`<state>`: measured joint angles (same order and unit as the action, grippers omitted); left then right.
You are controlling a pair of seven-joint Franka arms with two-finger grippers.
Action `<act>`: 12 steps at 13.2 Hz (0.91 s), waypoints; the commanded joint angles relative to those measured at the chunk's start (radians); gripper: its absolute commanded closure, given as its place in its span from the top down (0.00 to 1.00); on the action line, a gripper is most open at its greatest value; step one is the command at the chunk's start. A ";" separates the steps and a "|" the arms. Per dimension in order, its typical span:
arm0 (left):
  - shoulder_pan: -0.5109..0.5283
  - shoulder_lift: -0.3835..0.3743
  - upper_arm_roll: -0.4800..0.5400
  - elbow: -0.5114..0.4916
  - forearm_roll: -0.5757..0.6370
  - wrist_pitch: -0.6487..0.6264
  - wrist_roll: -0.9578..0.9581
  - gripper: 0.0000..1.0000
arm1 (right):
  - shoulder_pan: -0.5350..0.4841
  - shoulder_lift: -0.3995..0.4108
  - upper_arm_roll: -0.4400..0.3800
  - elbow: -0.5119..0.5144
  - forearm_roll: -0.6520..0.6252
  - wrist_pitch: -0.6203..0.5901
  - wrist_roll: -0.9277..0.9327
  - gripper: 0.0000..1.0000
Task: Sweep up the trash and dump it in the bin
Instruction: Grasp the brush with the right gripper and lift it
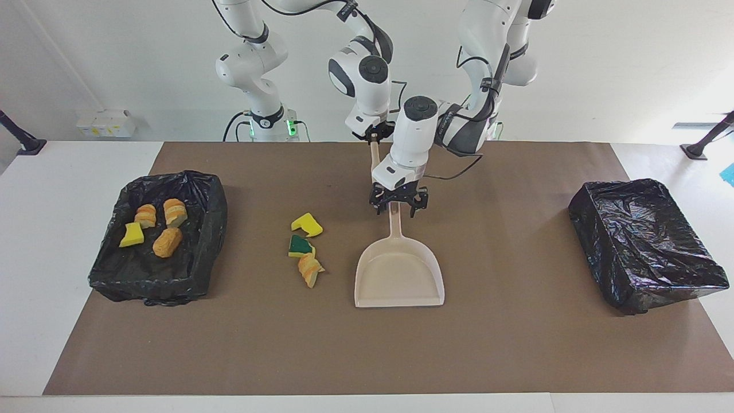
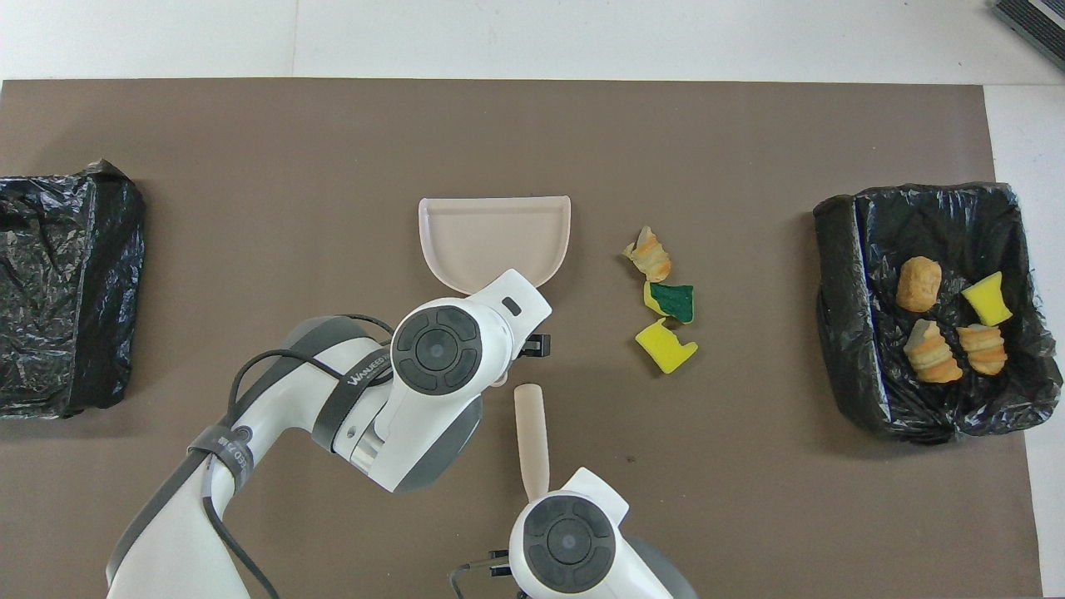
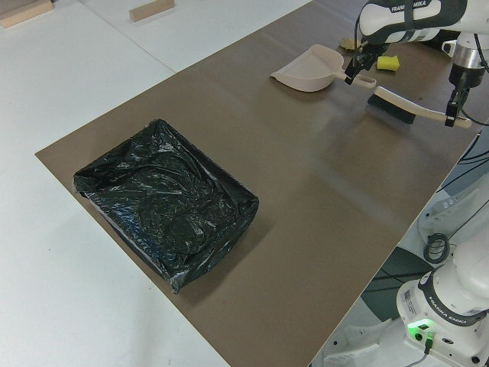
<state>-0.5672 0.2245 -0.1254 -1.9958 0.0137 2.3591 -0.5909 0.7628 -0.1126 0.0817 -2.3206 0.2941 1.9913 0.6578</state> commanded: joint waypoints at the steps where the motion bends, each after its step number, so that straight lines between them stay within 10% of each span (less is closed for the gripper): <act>1: -0.019 -0.005 0.015 -0.027 0.020 0.034 -0.035 0.85 | -0.083 -0.110 0.004 -0.020 0.002 -0.116 -0.047 0.00; 6: -0.017 -0.005 0.016 -0.027 0.020 0.022 -0.034 0.00 | -0.285 -0.190 0.003 -0.017 -0.076 -0.242 -0.197 0.00; 12: 0.045 -0.028 0.029 0.017 0.020 -0.053 0.236 0.00 | -0.479 -0.113 0.003 0.020 -0.447 -0.223 -0.400 0.00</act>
<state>-0.5585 0.2227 -0.1034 -2.0019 0.0158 2.3559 -0.4551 0.3453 -0.2708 0.0730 -2.3231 -0.0605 1.7498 0.3315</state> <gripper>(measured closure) 0.683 0.736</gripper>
